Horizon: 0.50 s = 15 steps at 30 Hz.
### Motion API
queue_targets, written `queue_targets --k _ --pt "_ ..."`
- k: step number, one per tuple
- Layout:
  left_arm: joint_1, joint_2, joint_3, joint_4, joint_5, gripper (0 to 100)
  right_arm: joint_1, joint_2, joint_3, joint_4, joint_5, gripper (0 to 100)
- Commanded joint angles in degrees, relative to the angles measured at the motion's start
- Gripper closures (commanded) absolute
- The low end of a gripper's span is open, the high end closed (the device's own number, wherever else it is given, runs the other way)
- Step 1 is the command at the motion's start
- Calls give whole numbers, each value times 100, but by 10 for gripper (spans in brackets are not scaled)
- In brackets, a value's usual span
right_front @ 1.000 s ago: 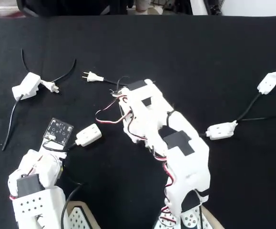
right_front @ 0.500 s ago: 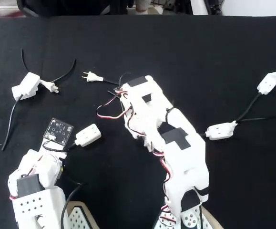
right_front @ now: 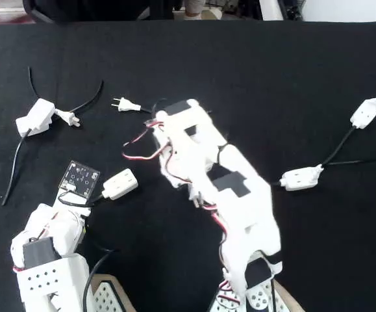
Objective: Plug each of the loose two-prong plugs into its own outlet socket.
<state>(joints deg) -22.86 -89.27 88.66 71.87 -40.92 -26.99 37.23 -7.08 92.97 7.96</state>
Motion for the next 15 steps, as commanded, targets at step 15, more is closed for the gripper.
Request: queue_targets --k 15 --pt "75 -9 -22 44 -53 845 -132 1244 -2018 818 -167 939"
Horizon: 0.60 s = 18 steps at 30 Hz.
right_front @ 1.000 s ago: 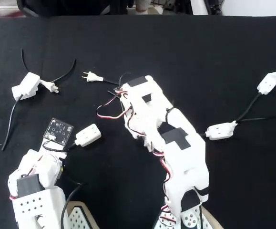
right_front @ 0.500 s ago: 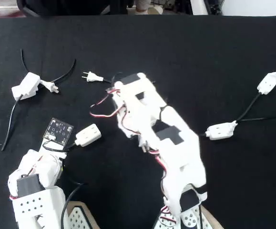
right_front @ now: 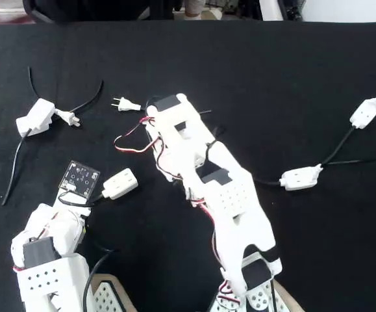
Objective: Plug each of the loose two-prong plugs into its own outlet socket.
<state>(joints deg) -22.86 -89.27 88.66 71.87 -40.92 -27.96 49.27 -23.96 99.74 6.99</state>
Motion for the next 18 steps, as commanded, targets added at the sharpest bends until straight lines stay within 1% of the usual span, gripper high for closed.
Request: queue_targets --k 1,6,8,11,13,18 --pt "75 -9 -22 44 -53 845 -35 40 -330 141 -70 933" --pt "75 -9 -22 44 -53 845 -44 40 -330 149 -97 935" --pt "75 -9 -22 44 -53 845 -35 40 -330 149 -105 987" --pt "75 -9 -22 44 -53 845 -26 40 -391 141 -123 988" --pt "75 -9 -22 44 -53 845 26 -13 -462 132 -352 987" --pt "75 -9 -22 44 -53 845 44 -655 -444 123 -475 987"
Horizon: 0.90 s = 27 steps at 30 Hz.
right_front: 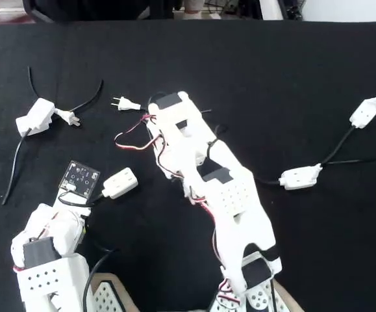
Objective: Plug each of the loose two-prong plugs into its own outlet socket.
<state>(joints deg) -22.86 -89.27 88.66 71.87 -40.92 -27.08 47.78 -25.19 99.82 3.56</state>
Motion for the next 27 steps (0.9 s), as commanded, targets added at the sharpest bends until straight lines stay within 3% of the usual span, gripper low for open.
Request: queue_targets --k 1,14,20,25,27 --pt "75 -9 -22 44 -53 845 -88 -629 -207 114 -132 986" --pt "75 -9 -22 44 -44 845 -273 31 382 123 -132 980" --pt "75 -9 -13 44 -44 845 -246 40 576 132 -114 810" --pt "75 -9 -13 44 -44 845 9 -75 655 132 -105 976" --pt "75 -9 -13 44 -44 845 97 -242 760 132 -97 966"
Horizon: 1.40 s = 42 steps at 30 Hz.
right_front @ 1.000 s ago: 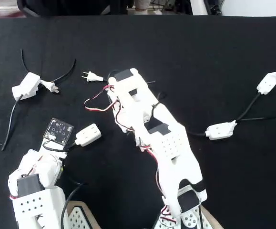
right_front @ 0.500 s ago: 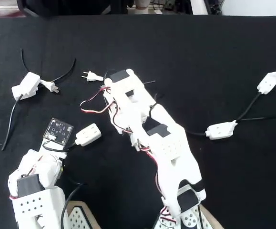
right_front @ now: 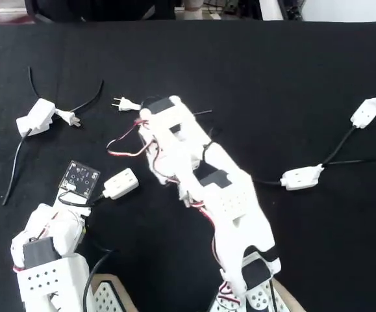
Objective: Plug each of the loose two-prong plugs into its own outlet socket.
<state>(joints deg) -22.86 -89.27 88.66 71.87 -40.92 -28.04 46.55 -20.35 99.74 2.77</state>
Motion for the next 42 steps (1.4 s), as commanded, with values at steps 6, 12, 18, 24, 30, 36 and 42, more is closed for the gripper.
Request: queue_targets --k 6,12,18,24,30,36,42 --pt "75 -9 -13 44 -44 845 193 -945 1042 132 -9 854" --pt "75 -9 -22 105 -44 845 202 -1288 1244 123 -18 846" --pt "75 -9 -22 105 -44 845 185 -1279 1068 114 -53 884" --pt "75 -9 -22 105 -53 845 79 -1279 919 97 -105 982" --pt "75 -9 -22 114 -53 845 -202 -1279 910 -18 -264 985" --pt "75 -9 -22 114 -53 845 -273 -664 567 -132 -290 983" --pt "75 -9 -22 114 -53 845 -246 189 -523 132 -299 982"
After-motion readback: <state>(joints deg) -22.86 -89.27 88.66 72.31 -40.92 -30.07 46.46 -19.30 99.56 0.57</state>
